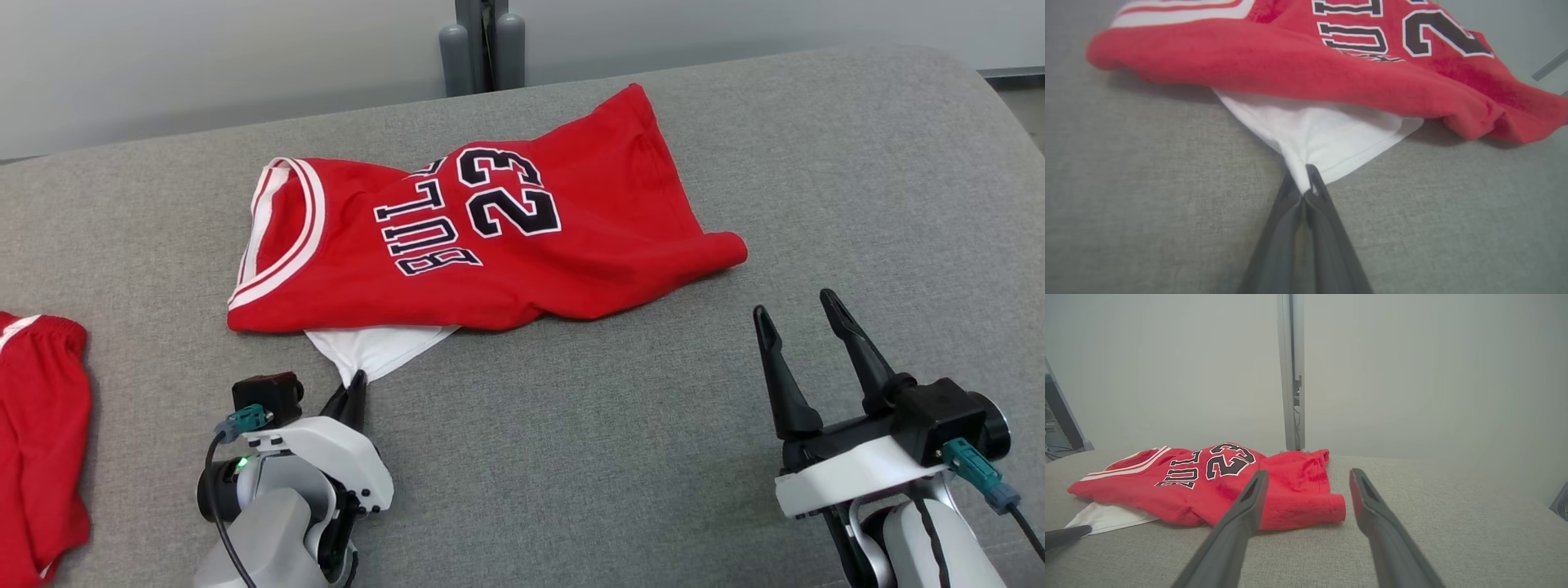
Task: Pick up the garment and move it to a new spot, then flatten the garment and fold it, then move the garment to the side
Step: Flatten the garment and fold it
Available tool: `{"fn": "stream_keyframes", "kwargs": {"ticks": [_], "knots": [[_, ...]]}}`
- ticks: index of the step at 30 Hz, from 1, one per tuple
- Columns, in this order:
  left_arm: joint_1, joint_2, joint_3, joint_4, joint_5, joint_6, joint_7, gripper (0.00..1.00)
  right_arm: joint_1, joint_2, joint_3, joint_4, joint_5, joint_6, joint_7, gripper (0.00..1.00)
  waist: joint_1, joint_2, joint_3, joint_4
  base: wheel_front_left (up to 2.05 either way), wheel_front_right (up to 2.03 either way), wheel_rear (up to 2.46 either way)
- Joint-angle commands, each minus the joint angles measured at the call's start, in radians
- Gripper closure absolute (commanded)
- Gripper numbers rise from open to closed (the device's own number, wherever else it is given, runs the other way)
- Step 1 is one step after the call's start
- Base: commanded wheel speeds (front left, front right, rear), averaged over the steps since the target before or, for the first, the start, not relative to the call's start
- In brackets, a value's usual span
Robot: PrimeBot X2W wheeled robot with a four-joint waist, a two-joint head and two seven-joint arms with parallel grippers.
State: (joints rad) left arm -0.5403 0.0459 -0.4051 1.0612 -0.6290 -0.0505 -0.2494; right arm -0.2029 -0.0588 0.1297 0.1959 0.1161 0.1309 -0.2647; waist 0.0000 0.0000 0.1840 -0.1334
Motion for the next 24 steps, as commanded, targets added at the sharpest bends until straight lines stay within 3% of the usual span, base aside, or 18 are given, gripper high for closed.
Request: {"fn": "stream_keyframes", "kwargs": {"ticks": [1, 5, 13, 17, 24], "knots": [[-0.012, 0.008, 0.010, -0.004, -0.009, 0.014, -0.008, 1.00, -0.001, -0.002, -0.011, 0.010, 0.000, 0.000, -0.001, 0.00, 0.0000, 0.0000, -0.004, 0.008, 0.00, 0.00, 0.00], [-0.010, 0.012, 0.042, -0.057, 0.002, 0.031, -0.016, 1.00, 0.002, -0.004, -0.022, 0.021, -0.006, 0.000, -0.001, 0.00, 0.0000, 0.0000, -0.010, 0.022, 0.00, 0.00, 0.00], [0.124, 0.026, 0.209, -0.475, 0.179, 0.018, -0.016, 1.00, 0.009, -0.003, -0.041, 0.033, -0.023, 0.000, -0.001, 0.00, 0.0000, 0.0000, -0.031, 0.069, 0.00, 0.00, 0.00], [0.184, 0.016, 0.298, -0.613, 0.240, 0.012, -0.016, 1.00, 0.010, -0.002, -0.053, 0.045, -0.031, 0.000, -0.001, 0.00, 0.0000, 0.0000, -0.041, 0.083, 0.00, 0.00, 0.00], [0.244, 0.007, 0.379, -0.734, 0.262, 0.033, -0.016, 1.00, 0.001, -0.001, -0.068, 0.075, -0.044, 0.000, -0.001, 0.00, 0.0000, 0.0000, -0.054, 0.092, 0.00, 0.00, 0.00]]}}
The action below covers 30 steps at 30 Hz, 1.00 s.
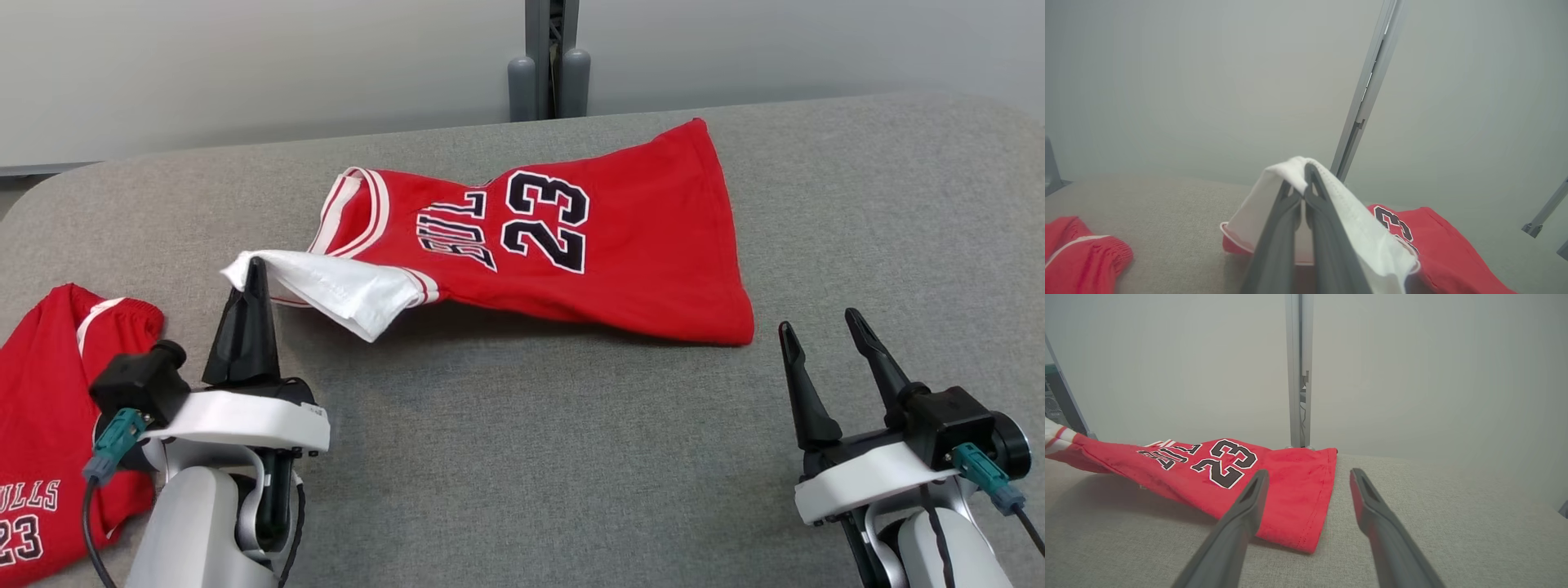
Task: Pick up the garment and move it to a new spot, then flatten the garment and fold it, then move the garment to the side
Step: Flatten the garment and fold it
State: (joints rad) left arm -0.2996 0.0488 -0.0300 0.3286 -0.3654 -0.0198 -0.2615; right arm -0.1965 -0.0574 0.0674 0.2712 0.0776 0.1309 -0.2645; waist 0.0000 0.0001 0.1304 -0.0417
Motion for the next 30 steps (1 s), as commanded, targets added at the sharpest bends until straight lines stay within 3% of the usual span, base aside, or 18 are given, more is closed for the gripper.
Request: {"fn": "stream_keyframes", "kwargs": {"ticks": [1, 11, 17, 23, 30], "knots": [[0.008, 0.004, 0.007, -0.013, -0.002, 0.007, -0.004, 1.00, -0.006, -0.002, -0.007, 0.003, -0.006, 0.000, -0.001, 0.00, 0.0000, -0.0001, -0.002, 0.000, 0.00, 0.00, 0.00], [0.037, 0.004, -0.082, 0.073, 0.051, 0.001, -0.004, 1.00, -0.037, -0.019, -0.018, 0.141, -0.001, 0.000, -0.001, 0.00, 0.0000, -0.0001, 0.001, 0.015, 0.00, 0.00, 0.00], [0.015, 0.004, -0.114, 0.105, 0.075, -0.010, -0.004, 1.00, -0.111, -0.043, -0.007, 0.299, 0.045, 0.000, -0.001, 0.00, 0.0000, -0.0001, 0.030, 0.038, 0.00, 0.00, 0.00], [-0.005, 0.004, -0.128, 0.108, 0.077, -0.014, -0.004, 1.00, -0.206, -0.070, 0.048, 0.470, 0.094, 0.000, -0.001, 0.00, 0.0000, -0.0001, 0.066, 0.068, 0.00, 0.00, 0.00], [-0.025, 0.003, -0.140, 0.092, 0.077, -0.014, -0.004, 1.00, -0.294, -0.091, 0.112, 0.586, 0.162, 0.000, -0.001, 0.00, 0.0000, -0.0001, 0.106, 0.098, 0.00, 0.00, 0.00]]}}
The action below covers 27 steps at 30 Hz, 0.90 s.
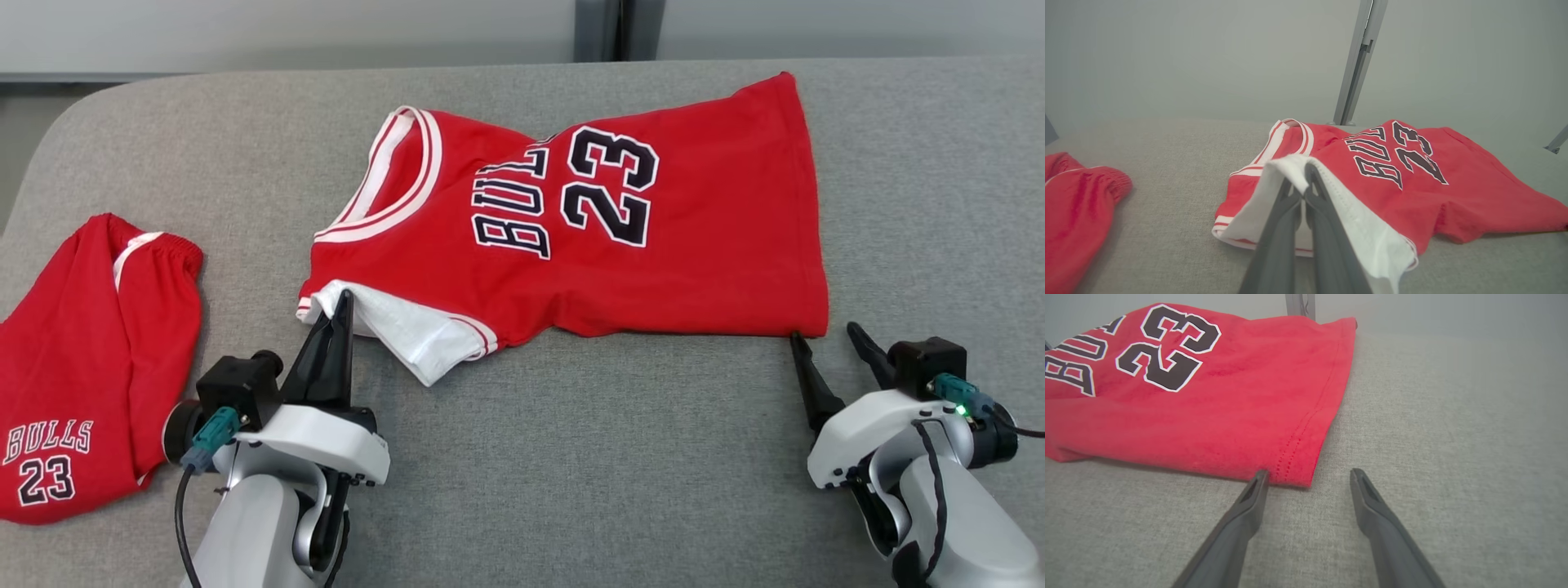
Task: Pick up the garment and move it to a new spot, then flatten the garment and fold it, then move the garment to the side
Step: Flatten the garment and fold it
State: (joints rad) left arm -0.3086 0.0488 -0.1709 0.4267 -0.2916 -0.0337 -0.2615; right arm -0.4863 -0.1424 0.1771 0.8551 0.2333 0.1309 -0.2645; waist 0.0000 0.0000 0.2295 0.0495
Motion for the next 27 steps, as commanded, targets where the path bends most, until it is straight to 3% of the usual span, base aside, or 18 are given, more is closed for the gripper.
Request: {"fn": "stream_keyframes", "kwargs": {"ticks": [1, 14, 15, 17, 18, 20, 21, 27], "knots": [[-0.015, 0.003, -0.001, -0.007, 0.002, 0.000, -0.004, 1.00, -0.015, -0.007, 0.015, 0.012, 0.020, 0.000, -0.001, 0.00, 0.0000, 0.0000, 0.011, 0.010, 0.00, 0.00, 0.00], [-0.035, 0.003, -0.018, -0.010, -0.009, 0.011, -0.004, 1.00, -0.068, -0.039, 0.110, 0.055, 0.102, 0.000, -0.001, 0.02, 0.0000, 0.0000, 0.037, 0.027, 0.00, 0.00, 0.00], [-0.035, 0.003, -0.019, -0.010, -0.010, 0.013, -0.004, 1.00, -0.069, -0.039, 0.113, 0.055, 0.106, 0.000, 0.000, 0.14, 0.0000, 0.0000, 0.039, 0.027, 0.00, 0.00, 0.00], [-0.037, 0.003, -0.020, -0.011, -0.012, 0.014, -0.004, 1.00, -0.071, -0.041, 0.120, 0.055, 0.116, 0.000, 0.000, 0.50, 0.0000, 0.0000, 0.041, 0.027, 0.00, 0.00, 0.00], [-0.038, 0.003, -0.020, -0.011, -0.013, 0.014, -0.004, 1.00, -0.070, -0.042, 0.124, 0.053, 0.122, 0.000, 0.000, 0.55, 0.0000, 0.0000, 0.041, 0.028, 0.00, 0.00, 0.00], [-0.040, 0.003, -0.021, -0.010, -0.013, 0.015, -0.004, 1.00, -0.071, -0.046, 0.132, 0.050, 0.131, 0.000, 0.000, 0.77, 0.0000, 0.0000, 0.042, 0.028, 0.00, 0.00, 0.00], [-0.041, 0.003, -0.021, -0.010, -0.014, 0.016, -0.004, 1.00, -0.071, -0.047, 0.135, 0.050, 0.135, 0.000, 0.000, 0.98, 0.0000, 0.0000, 0.042, 0.028, 0.00, 0.00, 0.00], [-0.037, 0.003, -0.016, -0.006, -0.016, 0.018, -0.004, 1.00, -0.053, -0.053, 0.141, 0.042, 0.161, 0.000, 0.000, 1.00, 0.0000, 0.0000, 0.030, 0.024, 0.00, 0.00, 0.00]]}}
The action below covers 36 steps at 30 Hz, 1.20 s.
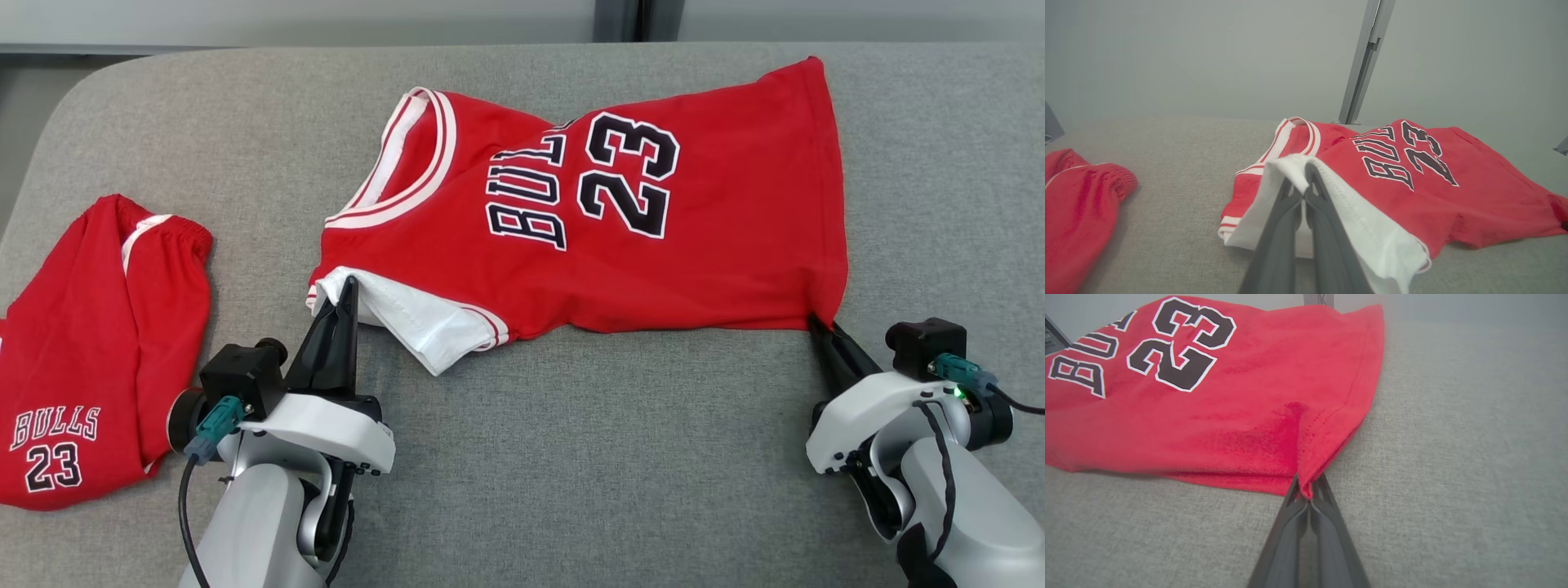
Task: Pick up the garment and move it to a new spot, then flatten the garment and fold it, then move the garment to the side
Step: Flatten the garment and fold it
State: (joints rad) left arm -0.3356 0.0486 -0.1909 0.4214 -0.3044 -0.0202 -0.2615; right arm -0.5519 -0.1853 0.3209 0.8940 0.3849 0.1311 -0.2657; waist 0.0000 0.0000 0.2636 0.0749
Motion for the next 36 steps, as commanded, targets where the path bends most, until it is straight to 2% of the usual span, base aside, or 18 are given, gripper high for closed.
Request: {"fn": "stream_keyframes", "kwargs": {"ticks": [1, 9, 19, 27, 36], "knots": [[-0.007, 0.004, 0.004, 0.001, -0.003, 0.005, -0.004, 1.00, 0.016, -0.011, -0.004, 0.000, 0.011, -0.001, 0.001, 1.00, 0.0000, 0.0000, -0.009, -0.003, 0.00, 0.00, 0.00], [0.026, 0.004, 0.005, 0.004, -0.015, 0.008, -0.004, 1.00, 0.067, -0.011, -0.031, -0.047, 0.061, 0.000, 0.000, 1.00, 0.0000, 0.0000, -0.076, -0.023, 0.00, 0.00, 0.00], [0.082, 0.004, 0.006, -0.016, -0.047, 0.016, -0.004, 1.00, 0.095, -0.046, 0.030, -0.112, 0.198, 0.000, 0.000, 1.00, 0.0000, 0.0000, -0.185, -0.063, 0.00, 0.00, 0.00], [0.105, 0.004, 0.026, -0.061, -0.089, 0.033, -0.004, 1.00, 0.053, -0.107, 0.078, -0.205, 0.372, 0.000, 0.063, 1.00, 0.0000, 0.0000, -0.261, -0.089, 0.00, 0.00, 0.00], [0.039, 0.004, 0.049, -0.150, -0.108, 0.047, -0.004, 1.00, -0.041, -0.161, 0.093, -0.283, 0.490, 0.000, 0.143, 1.00, 0.0000, 0.0000, -0.300, -0.104, 0.00, 0.00, 0.00]]}}
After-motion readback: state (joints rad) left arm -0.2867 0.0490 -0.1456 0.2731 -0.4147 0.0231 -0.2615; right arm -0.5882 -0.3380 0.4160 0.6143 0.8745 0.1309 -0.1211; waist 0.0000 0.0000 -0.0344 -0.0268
